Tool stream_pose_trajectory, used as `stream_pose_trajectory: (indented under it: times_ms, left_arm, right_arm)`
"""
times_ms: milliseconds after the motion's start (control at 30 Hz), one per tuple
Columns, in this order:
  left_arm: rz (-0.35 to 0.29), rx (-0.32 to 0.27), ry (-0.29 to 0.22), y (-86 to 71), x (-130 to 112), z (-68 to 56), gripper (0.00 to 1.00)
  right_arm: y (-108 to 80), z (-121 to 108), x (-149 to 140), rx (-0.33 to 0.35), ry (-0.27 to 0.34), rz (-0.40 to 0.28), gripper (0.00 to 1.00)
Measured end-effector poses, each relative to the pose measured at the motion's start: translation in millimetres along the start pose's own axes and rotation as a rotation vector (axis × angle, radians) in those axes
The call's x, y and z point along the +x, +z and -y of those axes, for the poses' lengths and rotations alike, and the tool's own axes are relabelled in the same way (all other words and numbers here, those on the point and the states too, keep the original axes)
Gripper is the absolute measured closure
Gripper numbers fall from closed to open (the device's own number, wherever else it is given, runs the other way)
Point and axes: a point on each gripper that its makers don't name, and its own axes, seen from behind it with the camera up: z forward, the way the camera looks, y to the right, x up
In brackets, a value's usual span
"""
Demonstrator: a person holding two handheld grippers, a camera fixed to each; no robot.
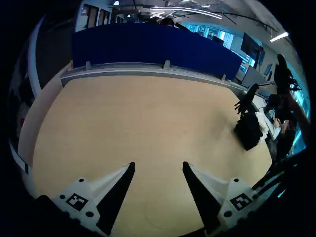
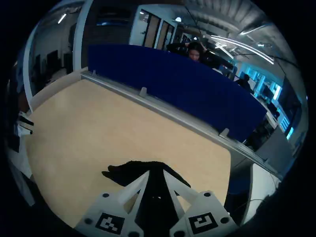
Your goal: Fold towel
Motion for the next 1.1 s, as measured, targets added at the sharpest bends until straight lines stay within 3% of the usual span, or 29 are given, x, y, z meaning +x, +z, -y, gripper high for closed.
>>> stream_pose_trajectory:
  times_ms: [400, 800, 1100]
  left_arm:
    - [0.006, -0.006, 0.02, 2.1, 5.2, -14.9, 0.11]
    - [0.02, -0.026, 0.039, 6.6, 4.5, -29.4, 0.11]
    - [0.028, -0.035, 0.049, 8.1, 1.8, -35.5, 0.11]
  right_arm:
    - [-7.2, -20.5, -31.0, -0.007, 0.031, 0.027, 0.91]
    - [-40.8, -25.1, -96.7, -0.019, 0.098, 0.077, 0.91]
    - [-60.5, -16.1, -147.9, -0.02, 0.152, 0.128, 0.91]
